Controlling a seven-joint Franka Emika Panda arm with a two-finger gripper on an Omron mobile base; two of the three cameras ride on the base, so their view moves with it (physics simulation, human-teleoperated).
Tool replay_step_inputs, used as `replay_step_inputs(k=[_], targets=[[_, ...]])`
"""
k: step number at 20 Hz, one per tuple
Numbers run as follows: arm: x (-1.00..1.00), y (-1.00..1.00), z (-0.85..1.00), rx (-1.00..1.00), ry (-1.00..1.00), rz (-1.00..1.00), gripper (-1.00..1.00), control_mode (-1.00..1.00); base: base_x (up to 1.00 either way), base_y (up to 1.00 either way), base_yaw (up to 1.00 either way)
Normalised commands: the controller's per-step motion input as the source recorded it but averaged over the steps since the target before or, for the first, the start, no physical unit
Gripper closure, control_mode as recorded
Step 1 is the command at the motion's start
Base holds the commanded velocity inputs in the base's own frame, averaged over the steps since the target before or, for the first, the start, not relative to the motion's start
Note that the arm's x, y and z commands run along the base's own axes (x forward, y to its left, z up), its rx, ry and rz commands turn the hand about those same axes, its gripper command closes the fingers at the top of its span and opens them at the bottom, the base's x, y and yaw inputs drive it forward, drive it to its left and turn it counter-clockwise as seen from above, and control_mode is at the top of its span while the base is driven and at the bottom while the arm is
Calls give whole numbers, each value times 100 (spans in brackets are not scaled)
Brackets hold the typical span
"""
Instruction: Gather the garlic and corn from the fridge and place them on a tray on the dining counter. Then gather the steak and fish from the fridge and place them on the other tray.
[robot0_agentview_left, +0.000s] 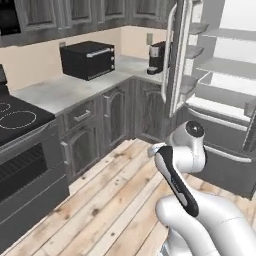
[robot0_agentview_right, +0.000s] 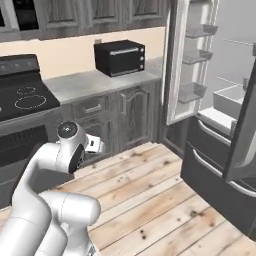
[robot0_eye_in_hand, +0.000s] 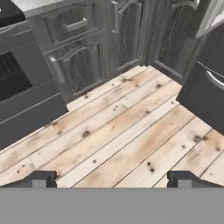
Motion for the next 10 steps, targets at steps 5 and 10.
replay_step_inputs(k=[5, 10], targets=[[0, 0, 0, 0, 0, 0, -100, 100, 81, 62, -74], [0, 0, 0, 0, 0, 0, -100, 100, 43, 32, -83]])
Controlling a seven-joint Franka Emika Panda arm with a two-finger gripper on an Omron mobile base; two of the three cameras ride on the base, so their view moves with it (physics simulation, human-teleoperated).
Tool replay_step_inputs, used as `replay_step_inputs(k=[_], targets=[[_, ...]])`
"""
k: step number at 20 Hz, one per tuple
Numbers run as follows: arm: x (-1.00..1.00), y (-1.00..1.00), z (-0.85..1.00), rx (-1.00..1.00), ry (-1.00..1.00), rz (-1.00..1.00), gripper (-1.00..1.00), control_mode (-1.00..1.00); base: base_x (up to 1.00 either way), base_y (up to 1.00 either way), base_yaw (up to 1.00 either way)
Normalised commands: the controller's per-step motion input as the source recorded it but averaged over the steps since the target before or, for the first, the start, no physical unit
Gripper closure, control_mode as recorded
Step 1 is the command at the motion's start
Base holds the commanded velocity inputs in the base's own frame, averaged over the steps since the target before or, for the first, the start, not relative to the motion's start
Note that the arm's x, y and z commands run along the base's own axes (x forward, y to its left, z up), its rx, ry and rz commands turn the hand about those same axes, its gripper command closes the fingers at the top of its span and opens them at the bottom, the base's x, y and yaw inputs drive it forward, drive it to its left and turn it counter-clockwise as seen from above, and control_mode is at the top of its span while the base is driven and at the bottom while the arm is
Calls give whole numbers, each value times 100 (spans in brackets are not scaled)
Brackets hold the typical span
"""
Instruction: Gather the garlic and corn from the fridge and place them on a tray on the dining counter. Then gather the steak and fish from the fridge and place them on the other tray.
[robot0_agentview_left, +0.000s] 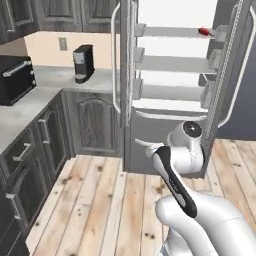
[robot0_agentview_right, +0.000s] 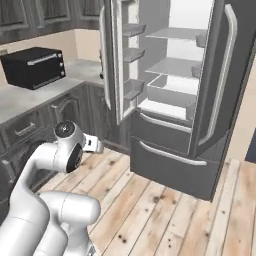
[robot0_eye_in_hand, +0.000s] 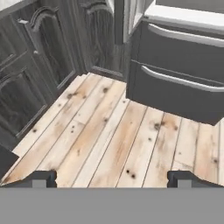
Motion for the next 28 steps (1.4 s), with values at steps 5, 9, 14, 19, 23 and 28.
replay_step_inputs(k=[5, 9, 14, 19, 23, 28], targets=[[0, 0, 0, 0, 0, 0, -100, 100, 61, 19, -67], [0, 0, 0, 0, 0, 0, -100, 100, 40, 8, -11], [0, 0, 0, 0, 0, 0, -100, 100, 8, 14, -9], [0, 0, 0, 0, 0, 0, -100, 100, 60, 77, -37], [0, 0, 0, 0, 0, 0, -100, 100, 87, 64, -31], [0, 0, 0, 0, 0, 0, -100, 100, 47, -37, -17]])
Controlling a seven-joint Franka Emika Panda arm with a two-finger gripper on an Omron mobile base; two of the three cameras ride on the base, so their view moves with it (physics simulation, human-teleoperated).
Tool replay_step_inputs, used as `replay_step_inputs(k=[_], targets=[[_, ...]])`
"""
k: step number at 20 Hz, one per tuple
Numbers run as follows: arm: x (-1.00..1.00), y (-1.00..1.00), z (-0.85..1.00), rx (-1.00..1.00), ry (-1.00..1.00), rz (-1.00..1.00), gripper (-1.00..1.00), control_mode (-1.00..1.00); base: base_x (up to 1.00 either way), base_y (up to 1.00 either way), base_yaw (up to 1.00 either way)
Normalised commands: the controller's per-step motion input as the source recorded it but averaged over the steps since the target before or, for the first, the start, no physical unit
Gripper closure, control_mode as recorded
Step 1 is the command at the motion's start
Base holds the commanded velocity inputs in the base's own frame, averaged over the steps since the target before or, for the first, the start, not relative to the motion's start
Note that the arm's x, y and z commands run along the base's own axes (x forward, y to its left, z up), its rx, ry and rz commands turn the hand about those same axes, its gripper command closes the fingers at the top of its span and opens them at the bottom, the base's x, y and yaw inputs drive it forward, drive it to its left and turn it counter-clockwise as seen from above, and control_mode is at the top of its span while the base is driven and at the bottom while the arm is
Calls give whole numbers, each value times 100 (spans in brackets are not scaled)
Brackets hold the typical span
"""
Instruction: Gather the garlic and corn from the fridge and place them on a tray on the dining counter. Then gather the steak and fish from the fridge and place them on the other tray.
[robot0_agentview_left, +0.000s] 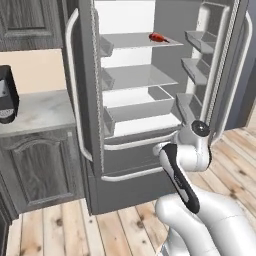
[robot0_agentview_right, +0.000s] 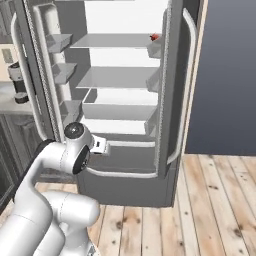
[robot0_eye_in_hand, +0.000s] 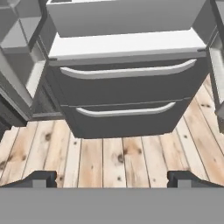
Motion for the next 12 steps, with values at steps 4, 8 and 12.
replay_step_inputs(k=[4, 8, 12], targets=[[0, 0, 0, 0, 0, 0, -100, 100, 52, -14, -10], [0, 0, 0, 0, 0, 0, -100, 100, 64, -4, -6], [0, 0, 0, 0, 0, 0, -100, 100, 71, -13, -7]])
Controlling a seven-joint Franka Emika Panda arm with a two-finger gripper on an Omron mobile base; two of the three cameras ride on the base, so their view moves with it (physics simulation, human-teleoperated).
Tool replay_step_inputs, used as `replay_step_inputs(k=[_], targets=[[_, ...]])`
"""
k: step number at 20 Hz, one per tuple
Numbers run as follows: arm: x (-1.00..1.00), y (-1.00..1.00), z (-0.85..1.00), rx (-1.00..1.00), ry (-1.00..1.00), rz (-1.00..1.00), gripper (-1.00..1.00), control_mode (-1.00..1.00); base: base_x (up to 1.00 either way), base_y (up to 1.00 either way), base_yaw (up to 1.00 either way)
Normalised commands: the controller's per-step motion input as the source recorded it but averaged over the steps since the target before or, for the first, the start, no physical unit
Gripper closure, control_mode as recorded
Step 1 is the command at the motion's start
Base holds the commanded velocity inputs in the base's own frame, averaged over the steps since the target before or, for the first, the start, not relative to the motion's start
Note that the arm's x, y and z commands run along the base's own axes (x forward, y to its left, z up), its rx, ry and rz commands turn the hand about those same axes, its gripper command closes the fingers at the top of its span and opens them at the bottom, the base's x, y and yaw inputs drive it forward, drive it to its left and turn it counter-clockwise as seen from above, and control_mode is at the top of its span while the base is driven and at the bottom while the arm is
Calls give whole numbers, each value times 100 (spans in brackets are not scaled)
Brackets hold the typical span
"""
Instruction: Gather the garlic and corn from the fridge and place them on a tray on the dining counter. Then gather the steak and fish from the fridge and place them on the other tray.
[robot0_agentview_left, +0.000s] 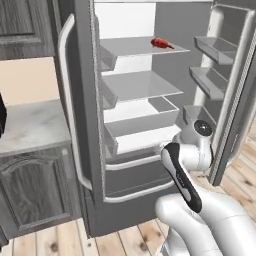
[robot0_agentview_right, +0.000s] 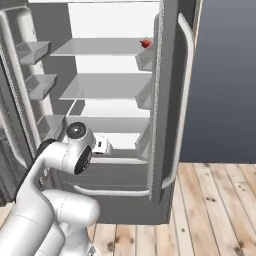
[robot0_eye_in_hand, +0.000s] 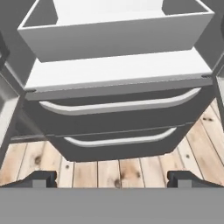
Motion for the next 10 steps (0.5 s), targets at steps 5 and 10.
replay_step_inputs(k=[5, 10], targets=[[0, 0, 0, 0, 0, 0, -100, 100, 63, -5, -5], [0, 0, 0, 0, 0, 0, -100, 100, 46, -16, 0]])
